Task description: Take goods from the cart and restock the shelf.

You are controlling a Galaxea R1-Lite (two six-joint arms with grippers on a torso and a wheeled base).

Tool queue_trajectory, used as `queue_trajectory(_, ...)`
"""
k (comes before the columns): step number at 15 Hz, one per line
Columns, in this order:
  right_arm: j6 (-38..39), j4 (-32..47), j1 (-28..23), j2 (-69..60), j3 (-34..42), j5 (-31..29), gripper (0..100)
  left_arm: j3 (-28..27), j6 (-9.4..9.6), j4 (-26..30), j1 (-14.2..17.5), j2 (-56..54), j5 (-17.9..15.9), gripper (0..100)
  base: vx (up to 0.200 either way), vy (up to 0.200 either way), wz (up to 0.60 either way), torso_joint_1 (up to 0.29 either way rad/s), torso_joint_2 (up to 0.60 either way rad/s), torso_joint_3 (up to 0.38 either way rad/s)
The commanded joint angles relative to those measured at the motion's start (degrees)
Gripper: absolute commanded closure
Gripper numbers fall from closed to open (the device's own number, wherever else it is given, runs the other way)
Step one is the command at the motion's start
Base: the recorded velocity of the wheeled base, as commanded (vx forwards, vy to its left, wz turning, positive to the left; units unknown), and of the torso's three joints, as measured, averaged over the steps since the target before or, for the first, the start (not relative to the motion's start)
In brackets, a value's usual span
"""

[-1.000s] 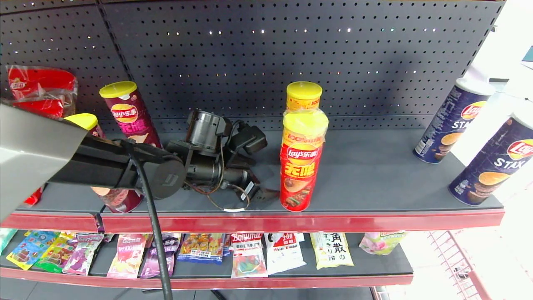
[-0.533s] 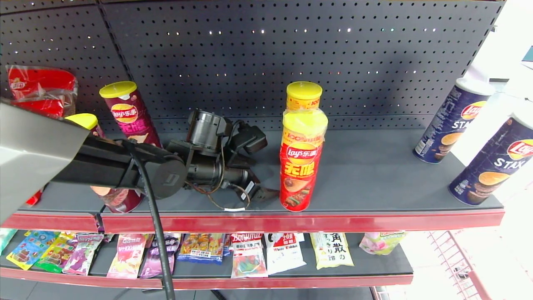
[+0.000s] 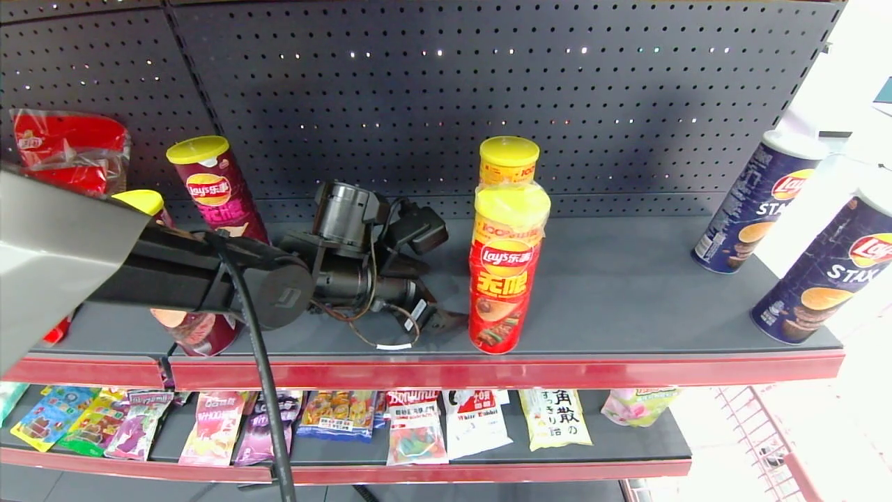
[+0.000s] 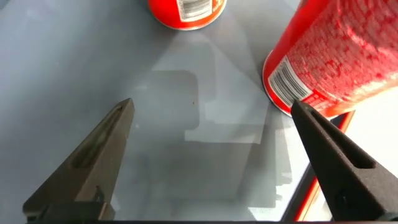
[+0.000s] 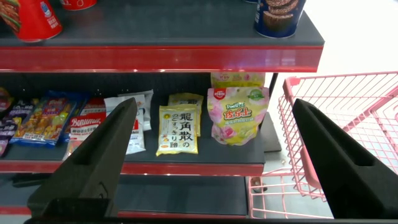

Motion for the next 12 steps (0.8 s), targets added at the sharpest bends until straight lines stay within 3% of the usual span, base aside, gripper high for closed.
queue_trajectory(1, 0.0, 0.0, 0.0, 0.0, 0.0, 0.0, 0, -0.2, -0.02, -0.1, 0.0, 0.1, 0.0, 0, 0.0, 0.0, 0.0, 0.0, 0.0, 0.0)
queue_trajectory(12, 0.0, 0.0, 0.0, 0.0, 0.0, 0.0, 0, 1.1, 0.16, 0.0, -0.7, -0.8, -0.1, 0, 0.0, 0.0, 0.0, 0.0, 0.0, 0.0)
